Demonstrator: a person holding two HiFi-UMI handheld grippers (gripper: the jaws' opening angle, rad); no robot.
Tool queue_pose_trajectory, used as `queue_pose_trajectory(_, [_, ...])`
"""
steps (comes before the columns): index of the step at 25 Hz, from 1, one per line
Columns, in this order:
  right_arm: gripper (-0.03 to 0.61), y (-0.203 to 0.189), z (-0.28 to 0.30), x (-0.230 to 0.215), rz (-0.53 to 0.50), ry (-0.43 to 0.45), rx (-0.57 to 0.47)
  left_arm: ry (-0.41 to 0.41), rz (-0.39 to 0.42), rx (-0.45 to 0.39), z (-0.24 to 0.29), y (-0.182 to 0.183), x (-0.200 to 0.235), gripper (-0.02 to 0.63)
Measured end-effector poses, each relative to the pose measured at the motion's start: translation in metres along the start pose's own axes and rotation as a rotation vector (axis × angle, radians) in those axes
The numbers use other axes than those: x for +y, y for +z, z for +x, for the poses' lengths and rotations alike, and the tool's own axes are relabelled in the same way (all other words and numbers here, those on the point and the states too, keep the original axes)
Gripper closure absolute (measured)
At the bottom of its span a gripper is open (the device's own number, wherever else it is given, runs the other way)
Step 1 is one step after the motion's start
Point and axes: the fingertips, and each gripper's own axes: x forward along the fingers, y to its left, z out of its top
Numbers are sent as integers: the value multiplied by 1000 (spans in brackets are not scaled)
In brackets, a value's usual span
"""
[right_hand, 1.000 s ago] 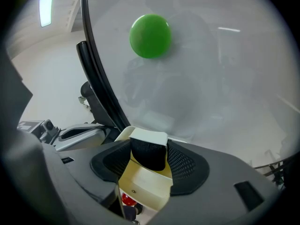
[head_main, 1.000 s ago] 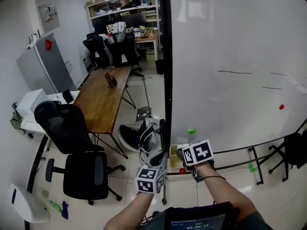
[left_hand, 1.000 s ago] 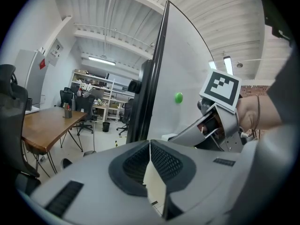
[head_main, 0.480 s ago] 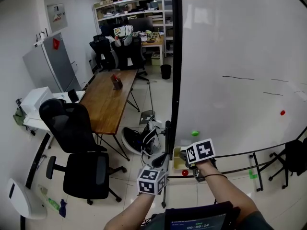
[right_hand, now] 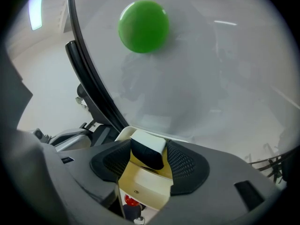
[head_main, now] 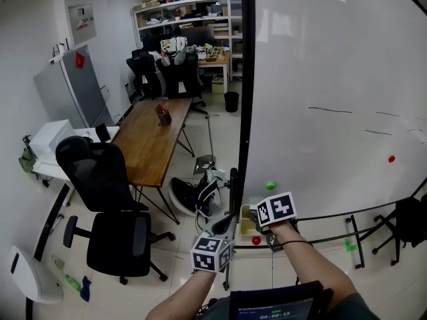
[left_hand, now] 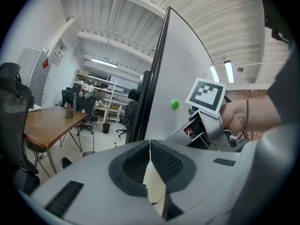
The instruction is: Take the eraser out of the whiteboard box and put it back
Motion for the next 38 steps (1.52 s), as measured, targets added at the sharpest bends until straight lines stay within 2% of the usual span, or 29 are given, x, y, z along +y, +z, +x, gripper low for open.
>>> queue_pose_trajectory(8, [313,0,-15,-2,45,20,-48,-4,-1,-6,-6,1,-2,578])
queue_pose_trajectory(11, [313,5,-32,-7,68,57,-117,-4,1,-19,-4,6,-6,578])
queue_pose_trajectory(14, [314,17,-59,1,53,138,-225,-12,6,-44,-5,18,-10,578])
queue_pose_trajectory(16, [361,26,-83,4,18,160,-314,-17,13,-67,-7,29,-13,578])
queue_pose_trajectory(18, [450,34,-108,4,-24,159,-399,-27,20,-84,-8,38,-19,578])
queue_pose_trajectory(22, [554,39,-152,-3,-93,120,-528,-64,35,-115,-13,54,-37,588])
queue_pose_trajectory(29, [555,38,-199,-1,-159,160,-699,-106,62,-160,-26,77,-60,589])
queue_pose_trajectory(38, [555,39,-215,0,-195,155,-755,-107,76,-181,-37,86,-69,589])
